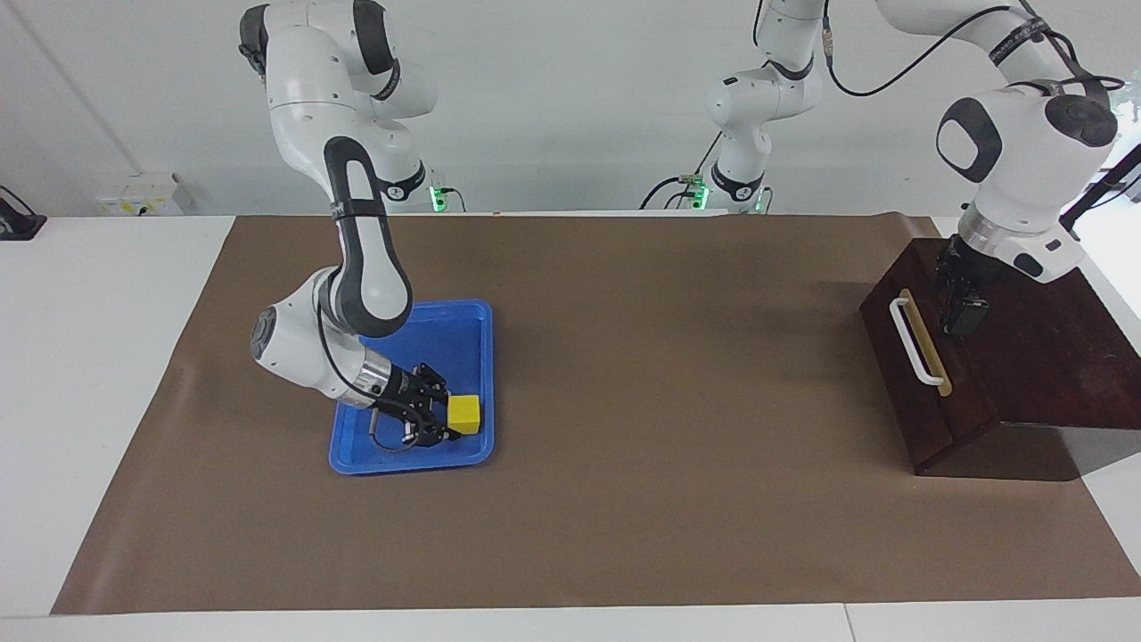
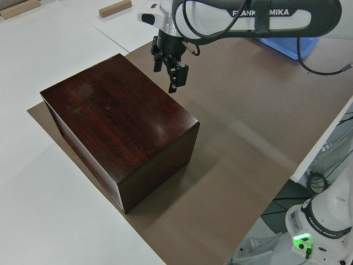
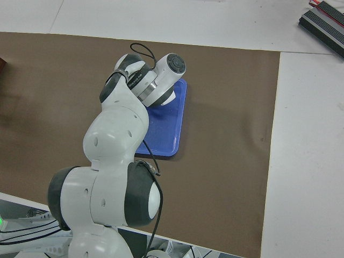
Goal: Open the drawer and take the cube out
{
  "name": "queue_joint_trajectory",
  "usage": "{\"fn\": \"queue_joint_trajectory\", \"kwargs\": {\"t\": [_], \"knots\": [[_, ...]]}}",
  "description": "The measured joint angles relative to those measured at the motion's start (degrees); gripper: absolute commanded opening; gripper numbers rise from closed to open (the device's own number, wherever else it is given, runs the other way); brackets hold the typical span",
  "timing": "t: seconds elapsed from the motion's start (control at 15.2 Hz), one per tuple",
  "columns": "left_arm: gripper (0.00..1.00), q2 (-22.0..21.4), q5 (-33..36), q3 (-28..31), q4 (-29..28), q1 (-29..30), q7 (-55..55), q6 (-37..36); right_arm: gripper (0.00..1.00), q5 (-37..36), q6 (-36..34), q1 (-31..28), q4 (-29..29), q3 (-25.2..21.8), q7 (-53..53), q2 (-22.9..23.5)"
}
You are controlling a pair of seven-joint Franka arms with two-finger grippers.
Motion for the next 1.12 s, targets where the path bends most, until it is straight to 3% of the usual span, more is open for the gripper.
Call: {"fn": "queue_joint_trajectory", "kwargs": {"t": [0.2,0.33,0.72,1.12], "knots": [[1.0,-1.28,-3.14,-0.95,2.06,-0.27,8.4,-3.51,0.93,0.0,0.01,0.03,0.0,-0.02,0.0,-0.01],[1.0,-1.62,-5.26,-1.16,3.52,-0.29,16.43,-6.2,0.98,0.0,0.01,0.03,-0.01,-0.03,-0.01,-0.02],[1.0,-4.69,-6.03,-1.82,4.98,-0.33,43.97,-14.06,0.99,0.0,-0.25,0.03,-0.04,-0.03,0.0,-0.7],[1.0,-5.16,-6.11,-2.28,4.96,-1.84,48.25,-14.52,0.99,-0.15,-4.84,-0.57,-0.12,-0.44,0.0,-2.66]]}}
